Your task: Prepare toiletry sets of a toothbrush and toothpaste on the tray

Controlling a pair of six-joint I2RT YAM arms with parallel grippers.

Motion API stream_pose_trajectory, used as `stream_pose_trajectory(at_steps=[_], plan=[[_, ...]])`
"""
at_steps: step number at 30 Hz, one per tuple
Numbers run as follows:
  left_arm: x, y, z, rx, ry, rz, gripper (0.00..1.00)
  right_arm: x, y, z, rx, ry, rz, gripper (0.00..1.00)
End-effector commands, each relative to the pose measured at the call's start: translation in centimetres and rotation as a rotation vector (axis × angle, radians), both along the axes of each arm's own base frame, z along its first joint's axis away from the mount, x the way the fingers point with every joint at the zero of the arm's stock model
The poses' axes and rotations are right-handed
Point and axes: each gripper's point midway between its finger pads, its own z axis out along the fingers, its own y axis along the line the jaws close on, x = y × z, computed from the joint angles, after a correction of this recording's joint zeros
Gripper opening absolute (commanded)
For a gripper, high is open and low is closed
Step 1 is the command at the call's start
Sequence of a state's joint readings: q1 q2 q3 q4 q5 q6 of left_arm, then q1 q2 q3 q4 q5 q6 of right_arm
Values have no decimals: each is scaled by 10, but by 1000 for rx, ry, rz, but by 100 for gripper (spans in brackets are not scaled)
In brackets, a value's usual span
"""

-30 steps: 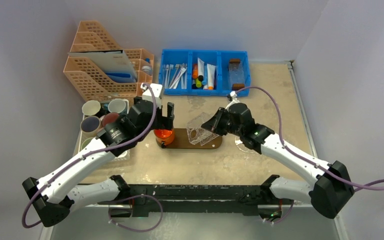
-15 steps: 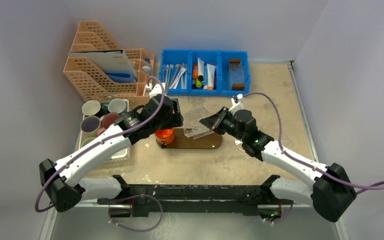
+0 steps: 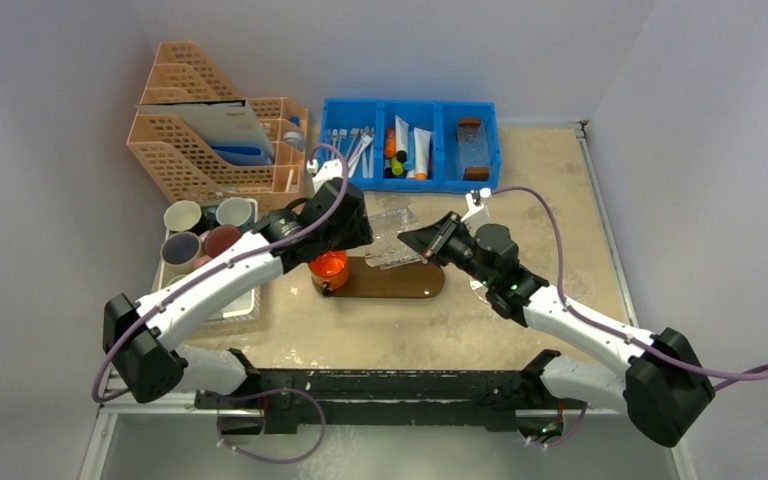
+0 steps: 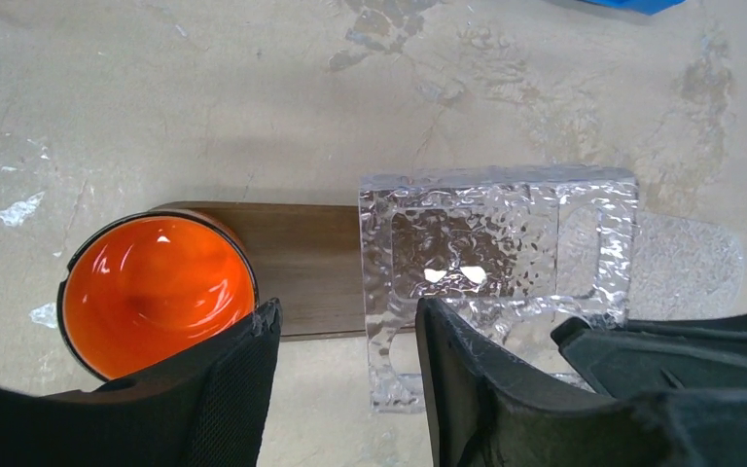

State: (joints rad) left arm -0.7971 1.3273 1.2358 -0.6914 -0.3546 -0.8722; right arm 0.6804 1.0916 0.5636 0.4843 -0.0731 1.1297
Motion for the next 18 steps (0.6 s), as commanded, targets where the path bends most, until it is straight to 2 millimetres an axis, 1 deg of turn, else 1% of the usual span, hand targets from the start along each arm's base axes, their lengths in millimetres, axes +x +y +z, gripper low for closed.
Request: stream_pose_trajectory(at_steps=[1, 4, 8, 13, 18], plan=[[17, -10, 15, -37, -43, 13, 51, -1, 4, 37, 103, -104, 16, 0], [25, -10, 10, -32, -41, 31, 47, -2, 5, 37, 105, -108, 21, 0], [32, -10, 10, -46, -49, 44, 41, -3, 4, 36, 109, -107, 26, 0], [35, -16, 4, -61, -32, 37, 39, -7, 4, 31, 112, -93, 33, 0], [34, -20, 1, -80, -21, 21, 26, -7, 3, 27, 109, -80, 28, 0]])
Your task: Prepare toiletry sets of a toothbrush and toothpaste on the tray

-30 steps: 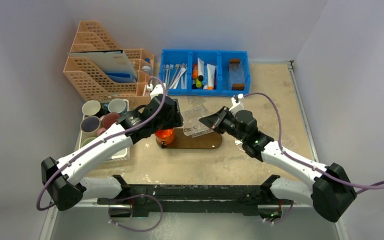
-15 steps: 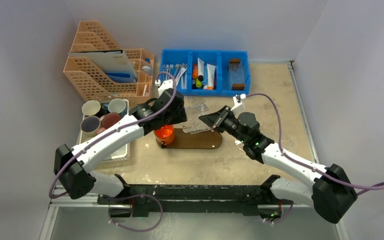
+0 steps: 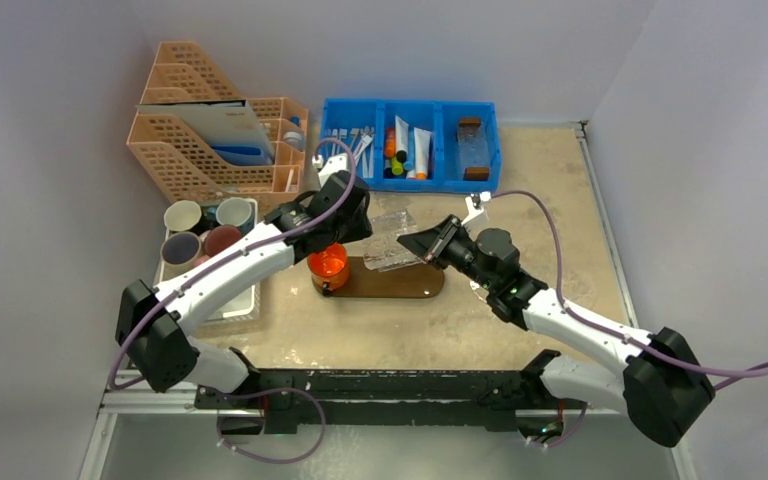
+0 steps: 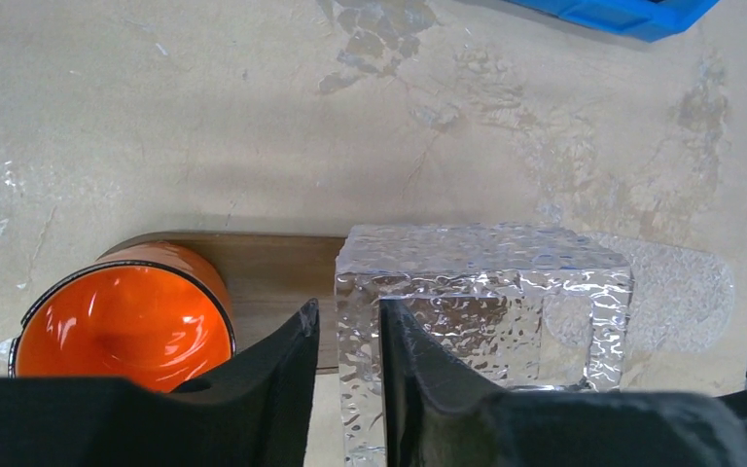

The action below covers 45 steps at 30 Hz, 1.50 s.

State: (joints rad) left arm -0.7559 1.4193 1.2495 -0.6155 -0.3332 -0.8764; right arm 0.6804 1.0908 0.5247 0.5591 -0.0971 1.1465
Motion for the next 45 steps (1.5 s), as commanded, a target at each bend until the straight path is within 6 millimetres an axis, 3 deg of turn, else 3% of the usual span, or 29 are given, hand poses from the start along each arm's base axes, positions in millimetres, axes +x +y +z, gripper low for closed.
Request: stream_pose_trajectory(at_steps=[1, 6, 18, 21, 31, 38, 45], plan=[[8, -12, 15, -66, -31, -12, 22, -2, 1, 26, 72, -64, 7, 0], [4, -11, 5, -44, -6, -27, 0, -3, 1, 20, 60, -46, 8, 0], [0, -9, -8, 3, 33, -55, 0, -9, -5, 0, 11, 13, 4, 4], [-1, -9, -15, 25, 49, -65, 0, -12, -7, -11, -49, 44, 13, 18], [-4, -13, -30, 64, 100, -104, 0, -23, -14, -47, -162, 158, 33, 41], [-7, -9, -35, 118, 115, -128, 0, -24, -45, -49, -337, 145, -54, 61], [-6, -8, -35, 205, 84, -143, 0, -26, -70, -53, -440, 128, -117, 67]])
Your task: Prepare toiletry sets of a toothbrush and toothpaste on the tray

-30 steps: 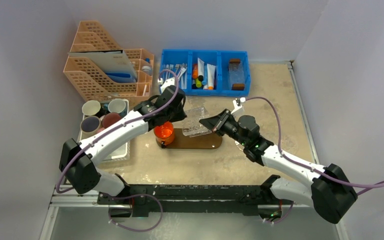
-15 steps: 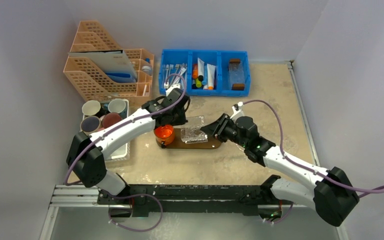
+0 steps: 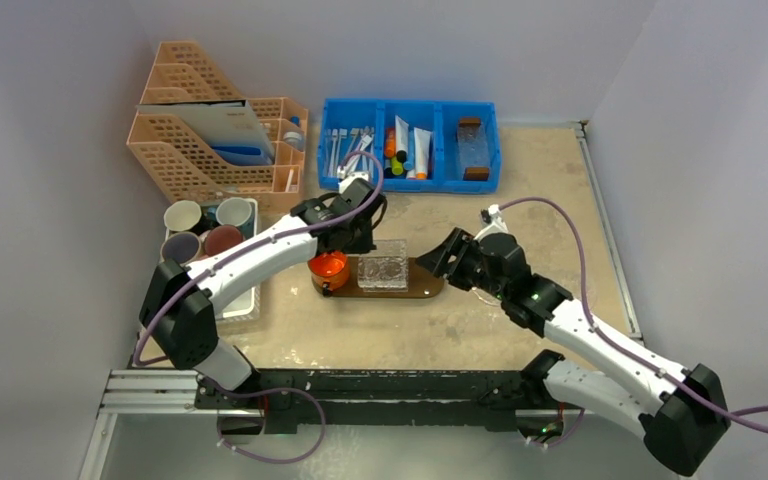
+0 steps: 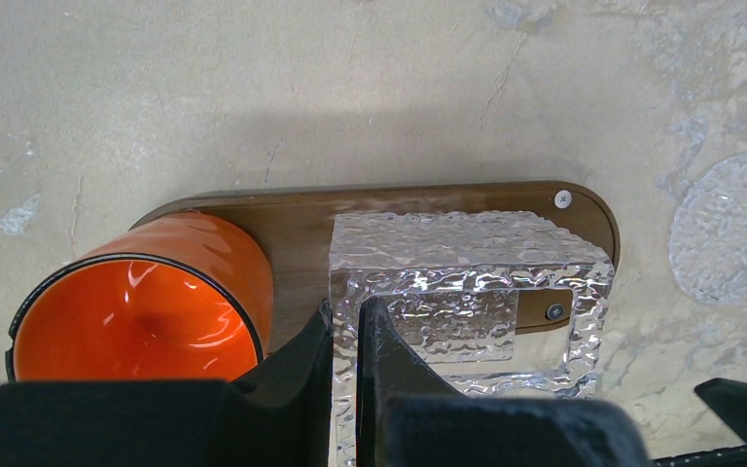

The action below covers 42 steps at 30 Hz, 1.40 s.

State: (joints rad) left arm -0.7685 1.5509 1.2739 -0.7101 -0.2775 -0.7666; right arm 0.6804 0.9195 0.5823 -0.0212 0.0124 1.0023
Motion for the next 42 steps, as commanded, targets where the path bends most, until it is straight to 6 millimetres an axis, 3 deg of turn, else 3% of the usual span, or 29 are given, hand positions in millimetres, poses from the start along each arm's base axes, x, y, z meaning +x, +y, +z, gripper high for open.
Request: stream_pose_trajectory(at_steps=[1, 19, 42], plan=[[10, -7, 19, 27, -76, -24, 0, 4, -20, 1, -105, -37, -51, 67], [6, 3, 14, 99, -75, -23, 0, 2, -44, -1, -193, -68, -106, 77], [3, 5, -5, 104, -22, 13, 0, 0, -46, -1, -191, -77, -106, 78]])
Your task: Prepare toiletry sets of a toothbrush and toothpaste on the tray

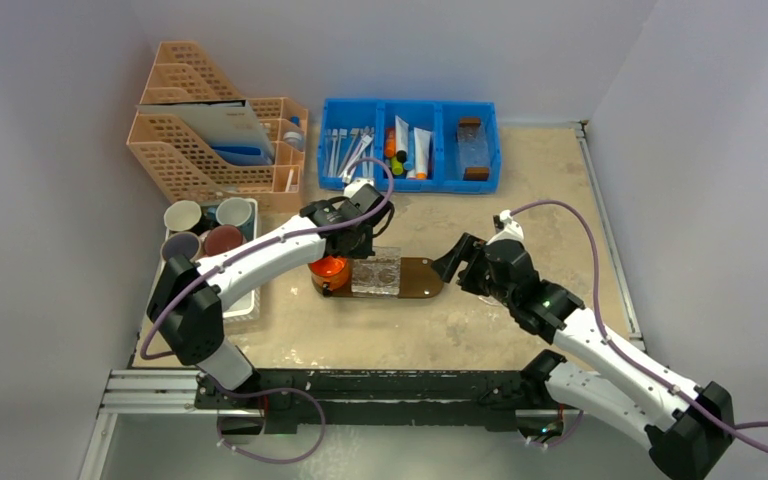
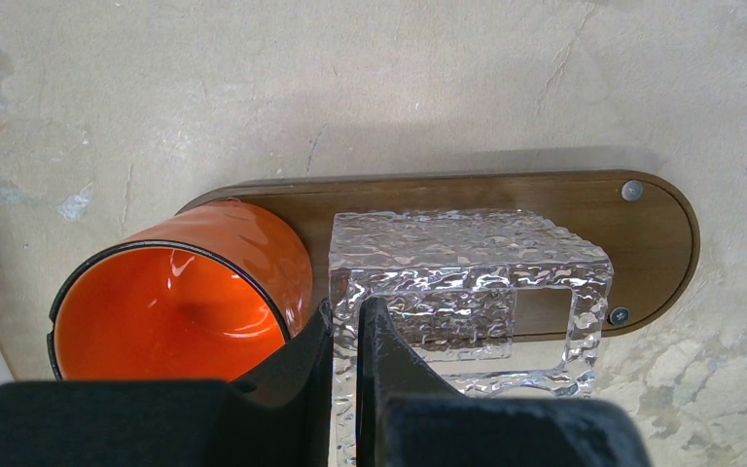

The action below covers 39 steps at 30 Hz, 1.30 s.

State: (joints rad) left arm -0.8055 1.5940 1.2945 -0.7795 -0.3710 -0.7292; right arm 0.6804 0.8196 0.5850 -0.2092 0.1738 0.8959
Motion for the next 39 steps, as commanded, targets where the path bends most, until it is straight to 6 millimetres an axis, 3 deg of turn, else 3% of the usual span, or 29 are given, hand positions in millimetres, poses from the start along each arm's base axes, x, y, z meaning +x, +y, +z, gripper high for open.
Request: stream_pose_trajectory(at_steps=[1, 39], plan=[[8, -6, 8, -39, -29, 31, 0, 4, -3, 12, 2, -41, -17, 78], [9, -4, 7, -46, -26, 41, 0, -1, -3, 11, 4, -36, 2, 79]])
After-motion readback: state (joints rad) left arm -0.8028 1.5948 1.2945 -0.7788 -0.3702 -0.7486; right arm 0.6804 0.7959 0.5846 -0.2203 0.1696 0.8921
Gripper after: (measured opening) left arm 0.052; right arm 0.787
